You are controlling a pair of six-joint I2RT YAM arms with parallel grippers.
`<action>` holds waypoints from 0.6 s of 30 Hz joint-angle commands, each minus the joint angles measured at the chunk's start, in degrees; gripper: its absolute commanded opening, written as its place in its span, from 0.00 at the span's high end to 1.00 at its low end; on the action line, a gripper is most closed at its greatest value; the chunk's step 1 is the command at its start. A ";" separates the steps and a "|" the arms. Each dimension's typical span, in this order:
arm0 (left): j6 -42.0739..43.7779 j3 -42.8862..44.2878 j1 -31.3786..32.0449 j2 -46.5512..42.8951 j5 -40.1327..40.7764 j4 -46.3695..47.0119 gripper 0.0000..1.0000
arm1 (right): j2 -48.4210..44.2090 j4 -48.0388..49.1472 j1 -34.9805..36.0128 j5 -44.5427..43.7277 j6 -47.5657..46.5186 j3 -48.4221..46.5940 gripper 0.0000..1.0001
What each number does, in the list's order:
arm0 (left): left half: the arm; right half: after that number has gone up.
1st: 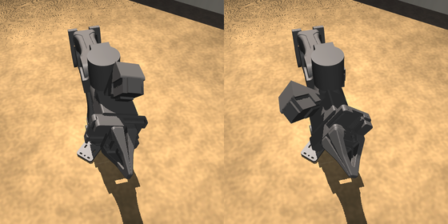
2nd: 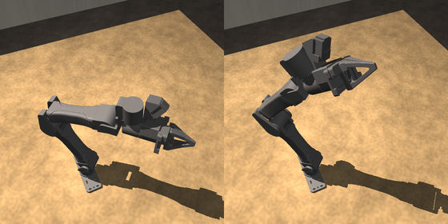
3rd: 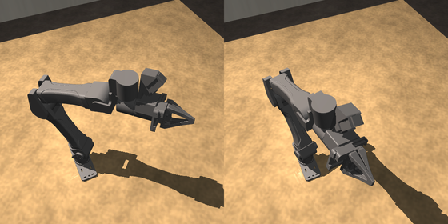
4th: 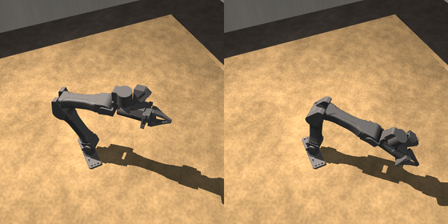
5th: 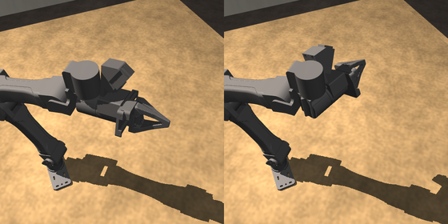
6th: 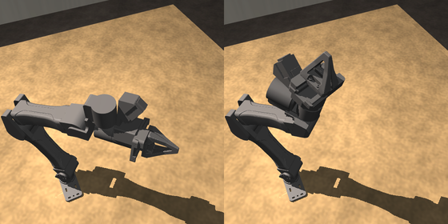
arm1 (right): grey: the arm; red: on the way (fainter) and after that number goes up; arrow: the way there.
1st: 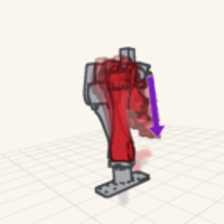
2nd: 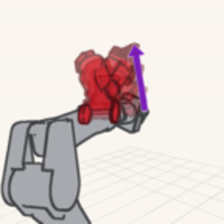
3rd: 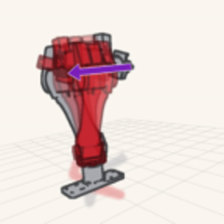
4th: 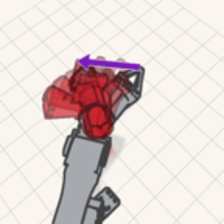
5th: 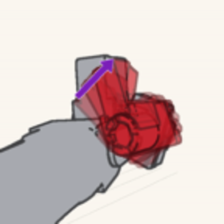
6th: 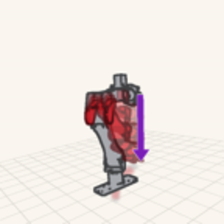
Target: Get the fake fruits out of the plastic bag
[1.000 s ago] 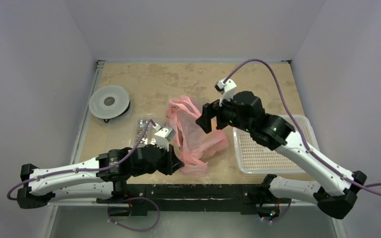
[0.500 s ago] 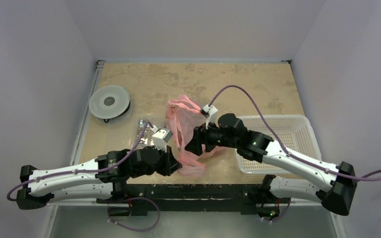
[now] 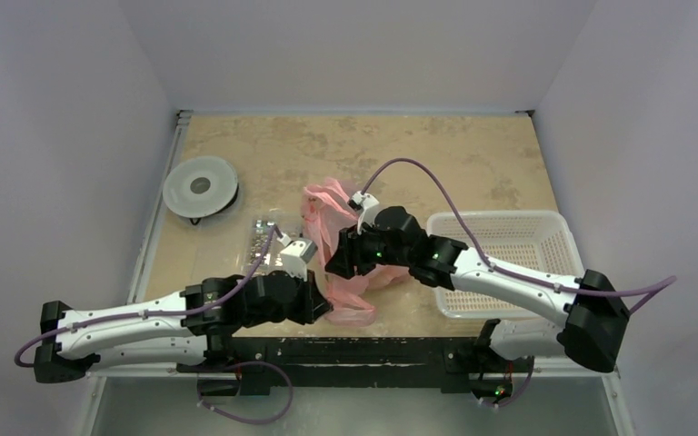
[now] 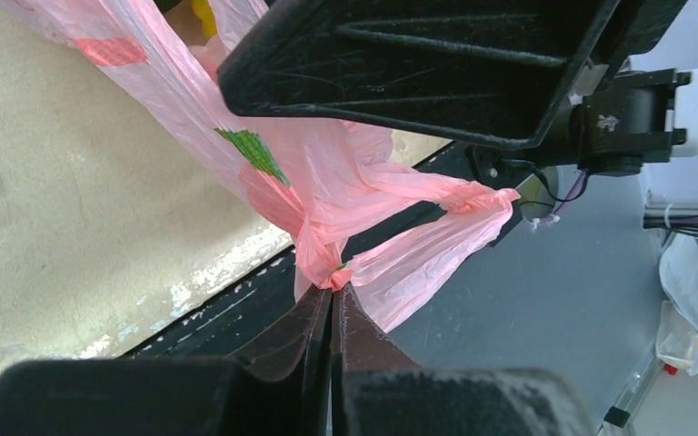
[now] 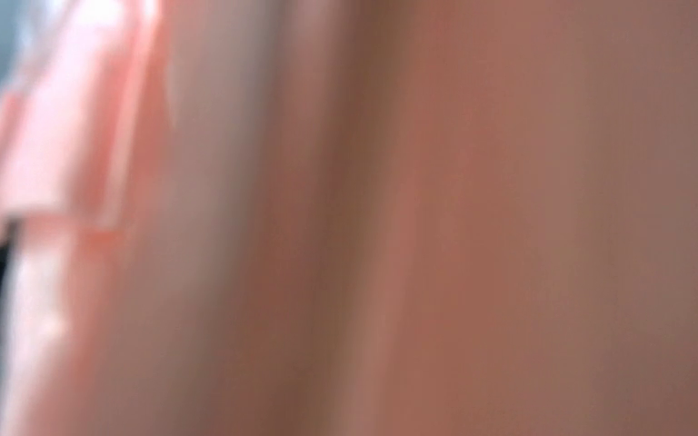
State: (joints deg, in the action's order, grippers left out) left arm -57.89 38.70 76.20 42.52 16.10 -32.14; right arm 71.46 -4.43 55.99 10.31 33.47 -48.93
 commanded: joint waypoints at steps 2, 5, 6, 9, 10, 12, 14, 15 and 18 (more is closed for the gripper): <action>-0.80 3.14 0.26 2.00 0.41 -2.86 1.00 | 1.89 9.02 0.31 3.09 1.66 1.83 0.57; -2.32 3.03 0.26 1.47 1.40 -4.59 0.81 | 3.09 9.04 0.35 3.06 0.91 2.41 0.81; -2.82 2.64 0.26 1.10 1.89 -4.99 0.73 | 2.92 8.55 0.35 3.06 0.43 2.48 0.89; -4.27 2.03 0.26 -0.36 3.50 -6.15 0.40 | 0.71 8.61 0.35 3.05 -0.58 3.40 0.96; -4.41 2.11 0.26 -0.87 4.64 -6.98 0.35 | -0.23 8.68 0.35 3.05 -0.97 3.90 0.98; -4.34 2.97 0.22 -1.60 6.83 -8.75 0.30 | -2.10 8.83 0.35 2.66 -1.49 4.45 1.00; -4.67 4.45 0.09 -2.09 9.79 -11.08 0.23 | -3.64 8.52 0.35 1.81 -1.96 4.75 1.00; -4.46 5.13 -0.09 -2.31 10.88 -11.77 0.20 | -4.15 8.49 0.35 1.67 -2.08 4.92 1.00; -2.65 6.68 -2.91 -2.24 11.23 -11.96 0.15 | -5.17 8.60 0.35 1.53 -2.10 5.30 1.00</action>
State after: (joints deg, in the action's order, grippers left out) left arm -61.49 41.12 75.96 40.88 23.03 -42.46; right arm 68.71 1.43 55.99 12.12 32.91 -44.31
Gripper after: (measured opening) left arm 0.822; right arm 0.004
